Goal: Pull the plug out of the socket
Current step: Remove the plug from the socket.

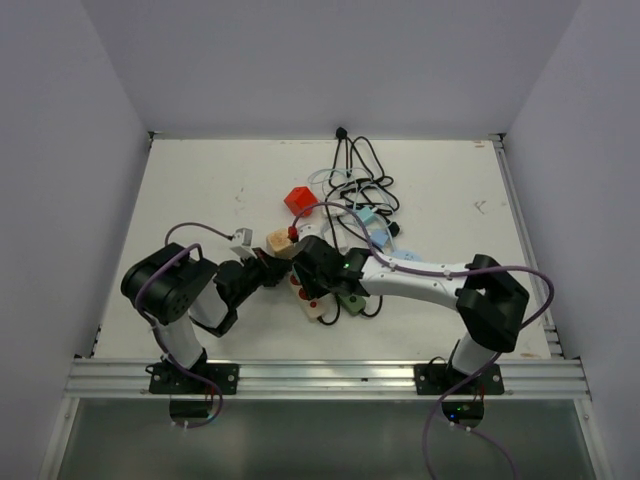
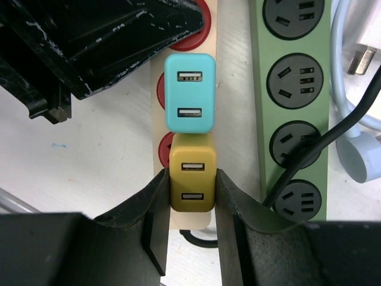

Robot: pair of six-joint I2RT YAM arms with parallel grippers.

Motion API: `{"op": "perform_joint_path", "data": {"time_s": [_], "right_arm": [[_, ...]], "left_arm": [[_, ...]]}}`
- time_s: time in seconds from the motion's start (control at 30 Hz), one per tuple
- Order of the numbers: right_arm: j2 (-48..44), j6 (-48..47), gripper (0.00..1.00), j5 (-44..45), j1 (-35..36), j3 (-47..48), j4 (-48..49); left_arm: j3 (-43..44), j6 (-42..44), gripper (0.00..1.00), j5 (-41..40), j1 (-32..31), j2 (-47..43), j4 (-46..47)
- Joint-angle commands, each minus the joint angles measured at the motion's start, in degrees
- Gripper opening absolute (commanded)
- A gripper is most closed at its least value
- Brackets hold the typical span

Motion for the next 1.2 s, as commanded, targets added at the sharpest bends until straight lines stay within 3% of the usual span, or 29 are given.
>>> {"op": "perform_joint_path", "data": {"time_s": [0.0,0.1,0.47,0.57,0.7,0.83,1.0,1.17], "right_arm": [[-9.01,2.54,0.00,-12.17,-1.56,-2.75,4.25],[-7.78,1.66,0.00,-11.12,-1.30,-1.00,2.24],[6.37,-1.33,0.02,14.17,9.59,16.48,-15.86],[5.15,-1.33,0.02,12.71,9.25,14.58,-13.88],[0.14,-0.02,0.03,-3.76,4.86,7.72,-4.82],[-4.26,3.32,0.03,-14.33,-0.07,0.08,3.18],[-3.22,2.71,0.04,-14.11,-0.60,1.20,2.50],[3.37,-0.54,0.06,2.46,5.71,11.64,-9.95]], "left_arm": [[-1.88,5.87,0.00,-6.22,1.10,4.40,-23.60],[-2.06,5.52,0.00,-6.30,1.10,4.31,-23.25],[-1.79,6.05,0.00,-6.22,1.18,4.57,-23.43],[-1.71,6.14,0.00,-6.22,1.10,4.66,-23.43],[-1.71,6.22,0.00,-6.22,1.18,4.66,-23.43],[-1.79,6.22,0.00,-6.13,1.10,4.66,-23.43],[-1.79,6.22,0.00,-6.22,1.10,4.66,-23.34],[-1.79,6.22,0.00,-6.22,1.10,4.66,-23.25]]}}
